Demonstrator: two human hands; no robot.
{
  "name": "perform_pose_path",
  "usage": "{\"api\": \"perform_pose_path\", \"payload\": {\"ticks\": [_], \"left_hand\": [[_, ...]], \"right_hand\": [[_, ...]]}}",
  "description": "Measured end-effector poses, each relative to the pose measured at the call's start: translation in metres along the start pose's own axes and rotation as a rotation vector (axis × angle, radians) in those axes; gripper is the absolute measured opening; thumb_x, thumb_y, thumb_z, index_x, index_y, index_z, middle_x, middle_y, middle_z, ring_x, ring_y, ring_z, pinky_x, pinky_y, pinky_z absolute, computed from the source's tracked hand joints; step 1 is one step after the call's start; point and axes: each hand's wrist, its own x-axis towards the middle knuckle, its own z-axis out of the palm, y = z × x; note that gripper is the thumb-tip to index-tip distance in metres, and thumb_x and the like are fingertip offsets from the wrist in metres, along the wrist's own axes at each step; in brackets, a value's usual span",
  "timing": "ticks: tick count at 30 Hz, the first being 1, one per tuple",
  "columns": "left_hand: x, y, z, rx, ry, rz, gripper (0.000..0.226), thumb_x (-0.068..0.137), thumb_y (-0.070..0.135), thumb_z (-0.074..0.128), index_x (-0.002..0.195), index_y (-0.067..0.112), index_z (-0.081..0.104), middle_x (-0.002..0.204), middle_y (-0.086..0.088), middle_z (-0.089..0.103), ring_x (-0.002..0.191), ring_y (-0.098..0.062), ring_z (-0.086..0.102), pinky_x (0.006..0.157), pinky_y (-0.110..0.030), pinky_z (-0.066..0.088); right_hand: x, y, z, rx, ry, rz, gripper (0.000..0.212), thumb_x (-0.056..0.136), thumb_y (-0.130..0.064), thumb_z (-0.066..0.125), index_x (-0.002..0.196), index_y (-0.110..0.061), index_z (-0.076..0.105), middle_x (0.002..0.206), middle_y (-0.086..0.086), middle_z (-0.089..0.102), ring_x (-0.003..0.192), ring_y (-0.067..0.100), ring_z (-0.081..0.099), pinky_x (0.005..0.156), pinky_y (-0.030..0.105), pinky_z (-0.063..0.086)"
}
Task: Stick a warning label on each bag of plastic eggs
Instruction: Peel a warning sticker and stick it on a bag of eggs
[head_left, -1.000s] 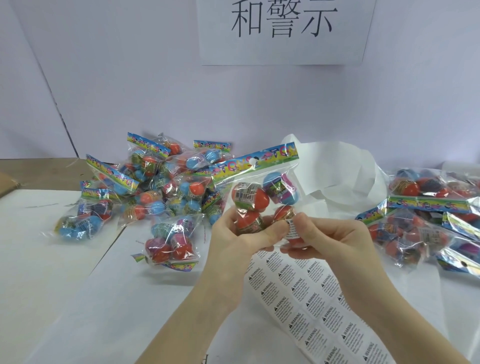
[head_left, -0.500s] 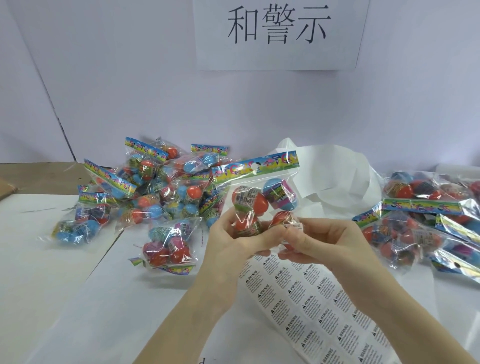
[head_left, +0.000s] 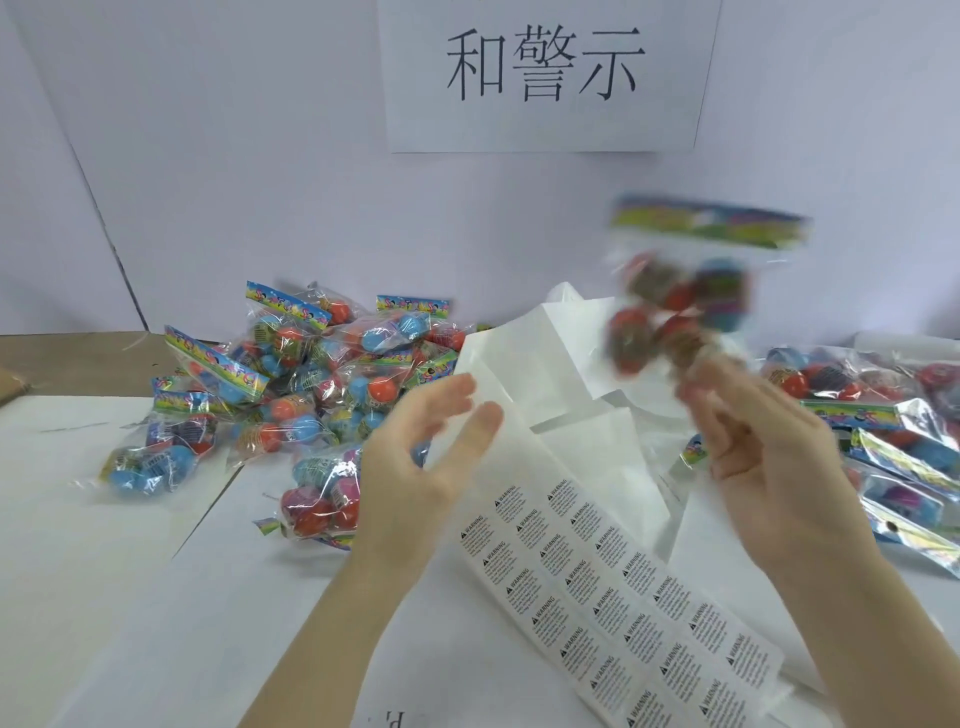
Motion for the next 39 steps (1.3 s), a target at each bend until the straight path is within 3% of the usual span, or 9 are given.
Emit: {"api": "perform_pose_path", "payload": {"ticks": [4,7,10,14,20,28,30,33,39], "left_hand": [[0.009,-0.014,-0.011,0.647,0.371,0.022,0.022,0.085,0.028,0.066,0.104,0.019,0.061,0.105,0.008,0.059,0.109,-0.017,0.052,0.098,-0.039,0.036],[0.014,-0.028,-0.025,1.092,0.18,-0.299,0.048,0.089,0.041,0.054,0.128,0.015,0.044,0.135,-0.007,0.043,0.128,-0.026,0.034,0.1,-0.047,0.03],[0.016,-0.032,-0.034,1.293,-0.004,-0.447,0.049,0.091,0.037,0.053,0.131,0.016,0.034,0.136,-0.01,0.037,0.128,-0.027,0.032,0.096,-0.045,0.034],[0.017,-0.026,-0.034,1.129,0.198,-0.318,0.043,0.084,0.013,0.06,0.123,0.012,0.042,0.124,-0.012,0.046,0.116,-0.03,0.04,0.082,-0.043,0.036],[0.017,-0.015,-0.03,0.782,0.591,0.303,0.037,0.073,-0.003,0.062,0.109,-0.001,0.057,0.106,-0.017,0.062,0.1,-0.036,0.055,0.077,-0.038,0.039],[-0.004,-0.015,0.003,0.523,0.104,0.976,0.042,0.075,0.006,0.064,0.112,0.009,0.045,0.121,-0.009,0.043,0.113,-0.021,0.047,0.099,-0.026,0.04],[-0.009,-0.018,0.008,0.522,-0.071,1.049,0.044,0.074,0.008,0.064,0.112,0.012,0.043,0.121,-0.008,0.042,0.111,-0.021,0.048,0.096,-0.03,0.044],[-0.011,-0.021,0.01,0.594,-0.156,1.086,0.051,0.071,0.009,0.07,0.113,0.014,0.042,0.125,-0.006,0.044,0.116,-0.02,0.05,0.102,-0.032,0.038],[-0.006,-0.02,0.008,0.738,0.333,0.896,0.041,0.077,0.034,0.068,0.108,0.019,0.046,0.119,0.003,0.048,0.115,-0.015,0.047,0.095,-0.032,0.024]], "right_hand": [[0.002,0.004,0.001,0.045,0.092,0.007,0.038,0.067,-0.029,0.062,0.098,-0.008,0.062,0.115,0.007,0.064,0.097,0.01,0.068,0.077,0.015,0.053],[-0.004,0.018,0.004,-0.395,0.039,0.071,0.073,0.07,-0.025,0.07,0.136,-0.009,0.044,0.126,-0.005,0.057,0.095,-0.003,0.065,0.076,0.01,0.05],[-0.01,0.028,0.006,-0.697,0.0,-0.031,0.061,0.08,-0.019,0.07,0.134,-0.027,0.044,0.118,-0.022,0.056,0.086,-0.014,0.061,0.072,0.008,0.045],[-0.014,0.03,0.008,-0.861,-0.01,-0.118,0.039,0.08,-0.023,0.069,0.114,-0.038,0.055,0.094,-0.033,0.057,0.073,-0.013,0.061,0.063,0.007,0.044],[-0.019,0.034,0.012,-0.934,-0.055,-0.136,0.025,0.08,-0.029,0.068,0.097,-0.044,0.06,0.085,-0.013,0.065,0.06,-0.009,0.059,0.056,0.004,0.041],[-0.02,0.032,0.024,-0.47,-0.333,0.176,0.065,0.057,-0.068,0.066,0.1,-0.019,0.07,0.088,0.0,0.074,0.075,0.019,0.07,0.065,0.025,0.056],[-0.019,0.029,0.022,-0.386,-0.375,0.25,0.072,0.053,-0.073,0.067,0.1,-0.018,0.072,0.091,0.006,0.074,0.08,0.023,0.071,0.066,0.027,0.057],[-0.018,0.025,0.017,-0.368,-0.421,0.241,0.028,0.074,-0.04,0.068,0.089,-0.017,0.075,0.089,0.006,0.073,0.08,0.022,0.069,0.07,0.028,0.057],[-0.014,0.026,0.013,-0.246,-0.231,0.168,0.049,0.054,-0.021,0.069,0.099,-0.002,0.062,0.079,0.009,0.071,0.065,0.02,0.066,0.072,0.034,0.055]]}}
